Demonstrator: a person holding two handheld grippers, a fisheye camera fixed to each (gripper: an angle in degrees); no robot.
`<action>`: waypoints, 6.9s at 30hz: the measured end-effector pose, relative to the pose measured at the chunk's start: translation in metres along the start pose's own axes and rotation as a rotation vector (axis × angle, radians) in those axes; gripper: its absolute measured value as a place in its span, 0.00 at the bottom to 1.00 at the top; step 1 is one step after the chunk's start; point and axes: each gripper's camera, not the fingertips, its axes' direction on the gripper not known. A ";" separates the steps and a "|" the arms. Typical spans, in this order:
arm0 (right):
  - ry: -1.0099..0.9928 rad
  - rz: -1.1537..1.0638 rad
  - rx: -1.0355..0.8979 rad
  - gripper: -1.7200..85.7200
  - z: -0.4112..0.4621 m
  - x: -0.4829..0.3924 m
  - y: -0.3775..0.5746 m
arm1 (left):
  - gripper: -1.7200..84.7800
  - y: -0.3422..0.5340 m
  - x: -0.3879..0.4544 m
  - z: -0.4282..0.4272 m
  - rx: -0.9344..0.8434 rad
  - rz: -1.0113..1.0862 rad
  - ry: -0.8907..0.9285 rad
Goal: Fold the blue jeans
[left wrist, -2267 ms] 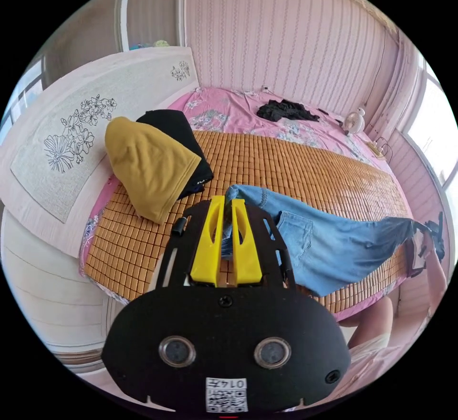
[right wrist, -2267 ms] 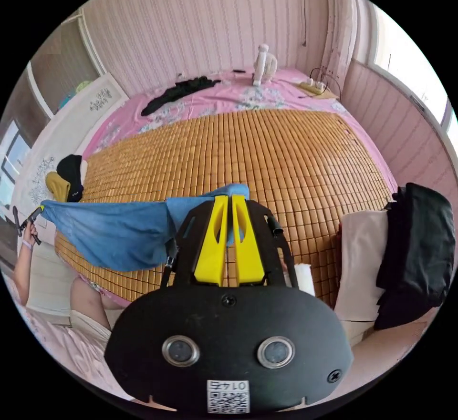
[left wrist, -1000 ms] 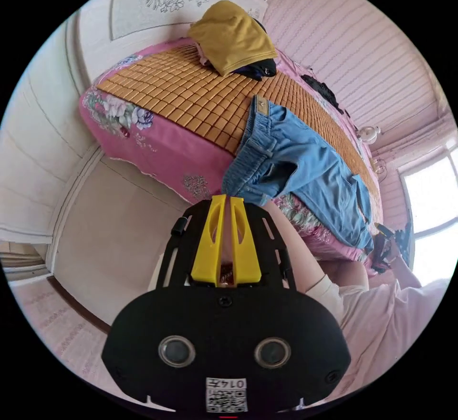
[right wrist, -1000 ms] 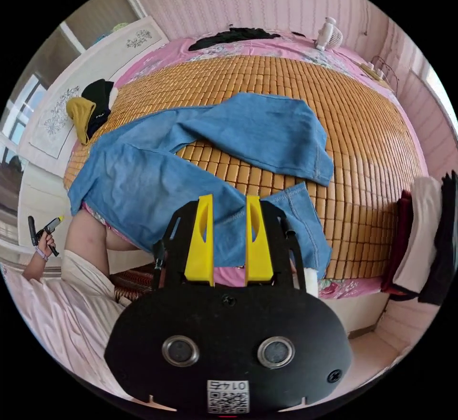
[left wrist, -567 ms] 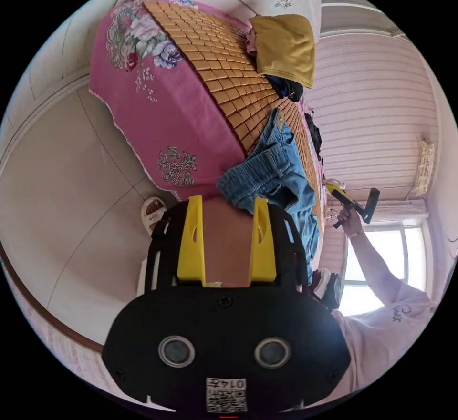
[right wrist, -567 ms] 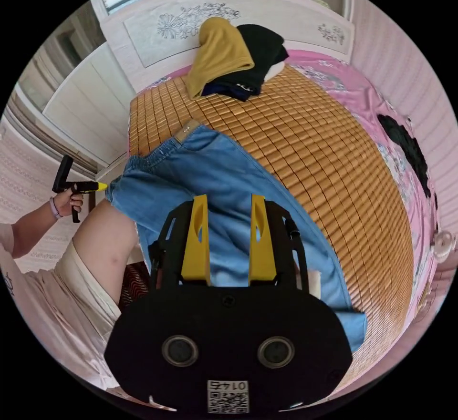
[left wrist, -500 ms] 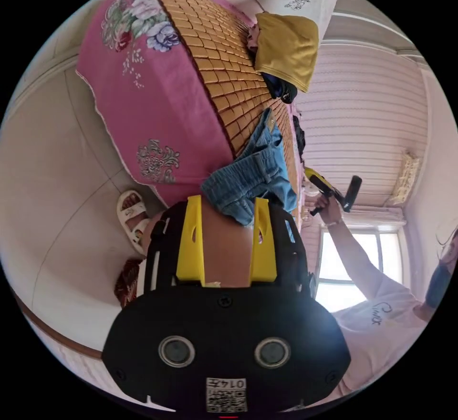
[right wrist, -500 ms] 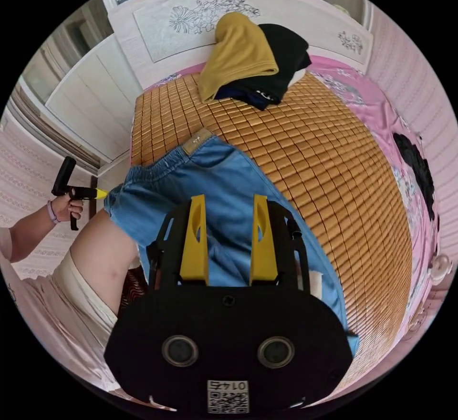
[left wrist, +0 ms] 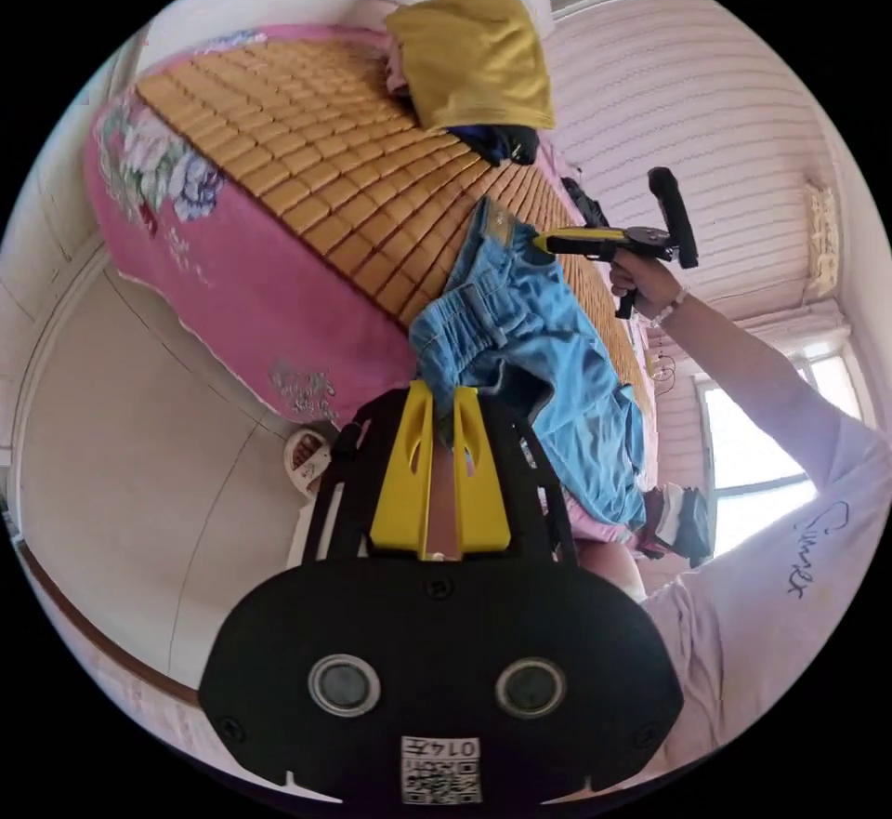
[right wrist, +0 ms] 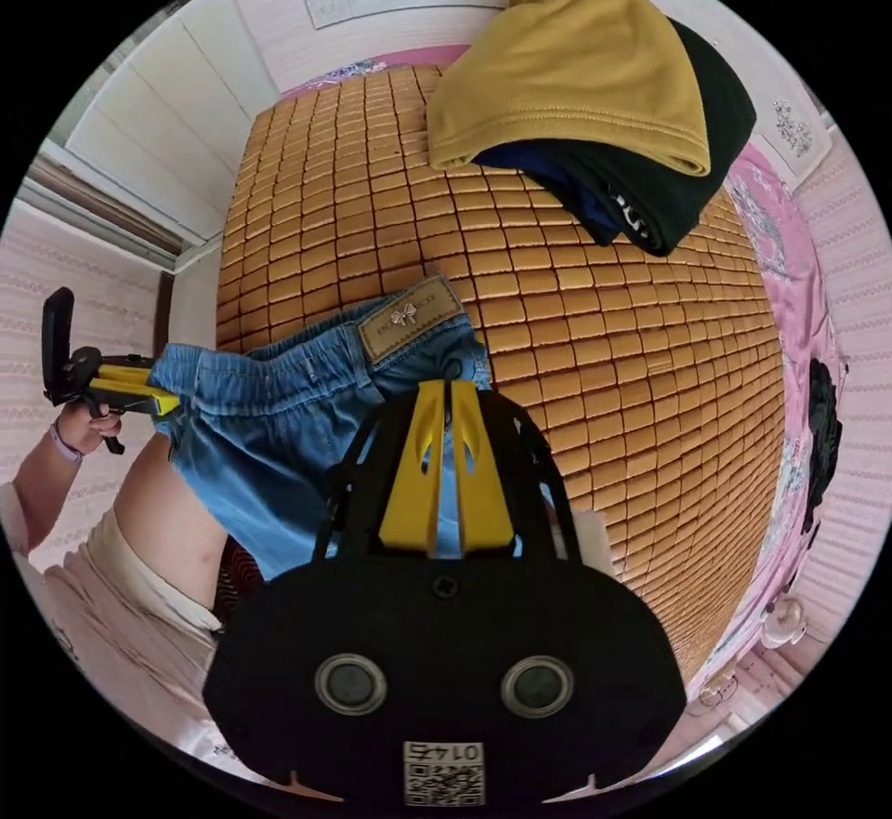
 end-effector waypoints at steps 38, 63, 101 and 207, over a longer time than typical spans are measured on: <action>0.032 1.553 0.477 0.12 -0.076 -0.041 0.892 | 0.10 0.100 0.438 0.357 -0.081 0.745 0.015; -0.111 1.267 0.536 0.04 -0.070 0.107 1.032 | 0.15 0.106 0.955 1.002 -0.584 1.253 -0.068; -0.234 1.252 0.633 0.03 -0.097 0.136 1.122 | 0.03 0.148 1.010 1.209 -0.513 1.317 -0.215; 0.231 1.373 0.220 0.06 -0.183 0.003 0.893 | 0.06 0.194 0.427 0.424 -0.384 0.743 -0.243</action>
